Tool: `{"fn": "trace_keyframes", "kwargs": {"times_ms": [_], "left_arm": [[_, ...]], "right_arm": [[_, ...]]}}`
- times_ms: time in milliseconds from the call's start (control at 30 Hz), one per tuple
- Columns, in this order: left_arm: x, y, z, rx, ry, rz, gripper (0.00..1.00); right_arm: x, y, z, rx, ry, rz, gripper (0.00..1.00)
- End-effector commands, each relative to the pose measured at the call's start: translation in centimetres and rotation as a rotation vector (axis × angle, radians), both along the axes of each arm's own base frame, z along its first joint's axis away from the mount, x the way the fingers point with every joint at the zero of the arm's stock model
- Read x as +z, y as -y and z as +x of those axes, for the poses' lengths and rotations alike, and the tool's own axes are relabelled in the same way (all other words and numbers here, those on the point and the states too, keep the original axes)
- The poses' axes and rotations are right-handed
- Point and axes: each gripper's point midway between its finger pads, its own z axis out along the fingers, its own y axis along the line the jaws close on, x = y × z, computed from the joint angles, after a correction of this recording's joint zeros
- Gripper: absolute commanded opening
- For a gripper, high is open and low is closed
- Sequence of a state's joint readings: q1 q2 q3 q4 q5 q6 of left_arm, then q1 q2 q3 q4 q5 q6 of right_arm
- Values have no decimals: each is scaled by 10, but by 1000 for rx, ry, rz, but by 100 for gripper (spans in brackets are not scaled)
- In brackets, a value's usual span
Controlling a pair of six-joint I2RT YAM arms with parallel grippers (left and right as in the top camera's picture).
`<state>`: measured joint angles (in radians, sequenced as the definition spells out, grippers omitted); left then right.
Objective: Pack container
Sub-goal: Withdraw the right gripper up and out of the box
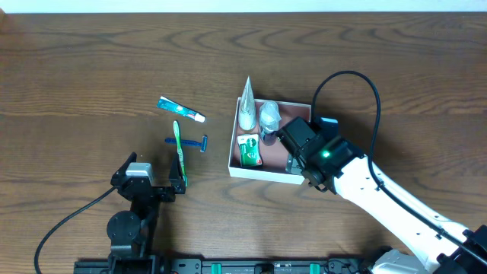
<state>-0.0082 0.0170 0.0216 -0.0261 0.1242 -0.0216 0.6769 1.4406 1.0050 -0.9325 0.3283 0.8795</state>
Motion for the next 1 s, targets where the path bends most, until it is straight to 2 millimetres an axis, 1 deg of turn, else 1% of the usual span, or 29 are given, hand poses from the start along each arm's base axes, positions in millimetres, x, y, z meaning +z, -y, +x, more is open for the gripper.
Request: {"fn": "trace_keyframes", "kwargs": {"times_ms": [0, 333, 967], "left_arm": [[-17, 2, -1, -13, -51, 12, 98], [-17, 2, -1, -13, -51, 12, 98], [-17, 2, -1, -13, -51, 12, 98]], "right_arm": [[-6, 7, -1, -4, -16, -20, 81], [-12, 13, -4, -15, -29, -31, 81], [-12, 26, -1, -47, -41, -42, 81]]}}
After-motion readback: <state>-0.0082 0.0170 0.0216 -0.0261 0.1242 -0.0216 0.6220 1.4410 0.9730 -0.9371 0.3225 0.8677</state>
